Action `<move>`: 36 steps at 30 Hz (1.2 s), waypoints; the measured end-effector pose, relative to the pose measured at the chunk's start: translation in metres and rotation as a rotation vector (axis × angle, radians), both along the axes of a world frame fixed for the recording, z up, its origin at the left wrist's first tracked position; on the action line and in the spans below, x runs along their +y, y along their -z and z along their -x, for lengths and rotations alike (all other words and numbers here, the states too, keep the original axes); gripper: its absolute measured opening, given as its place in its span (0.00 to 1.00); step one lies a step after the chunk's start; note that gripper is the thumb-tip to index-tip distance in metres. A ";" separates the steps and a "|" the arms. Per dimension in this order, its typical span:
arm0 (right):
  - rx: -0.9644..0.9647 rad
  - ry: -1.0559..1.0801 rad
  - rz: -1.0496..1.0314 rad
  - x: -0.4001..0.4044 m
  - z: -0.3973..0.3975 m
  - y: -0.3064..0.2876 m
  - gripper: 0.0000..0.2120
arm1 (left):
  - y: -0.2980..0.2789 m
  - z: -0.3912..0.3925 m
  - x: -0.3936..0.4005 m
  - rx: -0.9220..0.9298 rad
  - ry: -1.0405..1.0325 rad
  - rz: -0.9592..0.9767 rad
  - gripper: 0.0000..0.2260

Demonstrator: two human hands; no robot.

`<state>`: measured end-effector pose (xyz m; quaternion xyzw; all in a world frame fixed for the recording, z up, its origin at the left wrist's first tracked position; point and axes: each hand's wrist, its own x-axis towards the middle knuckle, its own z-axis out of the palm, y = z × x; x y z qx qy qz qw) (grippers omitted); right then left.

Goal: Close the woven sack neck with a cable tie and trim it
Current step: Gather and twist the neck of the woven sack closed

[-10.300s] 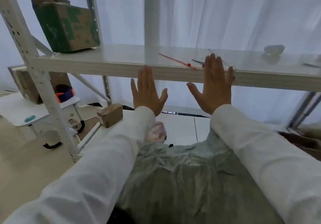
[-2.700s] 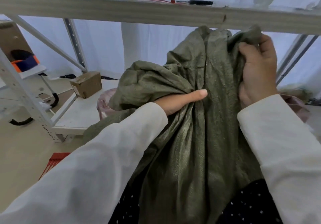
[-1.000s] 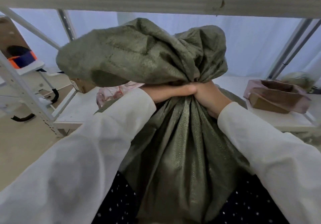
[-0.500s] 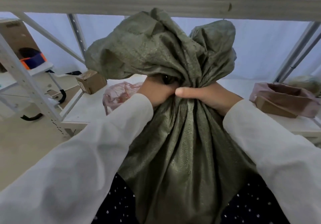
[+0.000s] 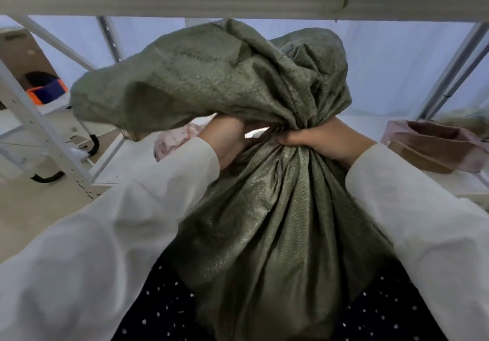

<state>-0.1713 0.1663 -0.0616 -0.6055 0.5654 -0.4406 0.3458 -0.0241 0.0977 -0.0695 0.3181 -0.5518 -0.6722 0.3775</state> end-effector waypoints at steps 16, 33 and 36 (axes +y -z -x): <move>-0.134 0.108 0.055 0.004 -0.011 -0.001 0.29 | 0.023 0.004 -0.019 -0.684 0.054 0.507 0.21; 0.061 0.368 0.071 -0.016 -0.006 0.013 0.46 | 0.042 0.006 0.006 -0.444 0.091 0.436 0.20; 0.024 0.312 0.006 -0.015 -0.015 0.018 0.47 | 0.055 0.006 0.018 -0.589 0.023 0.608 0.20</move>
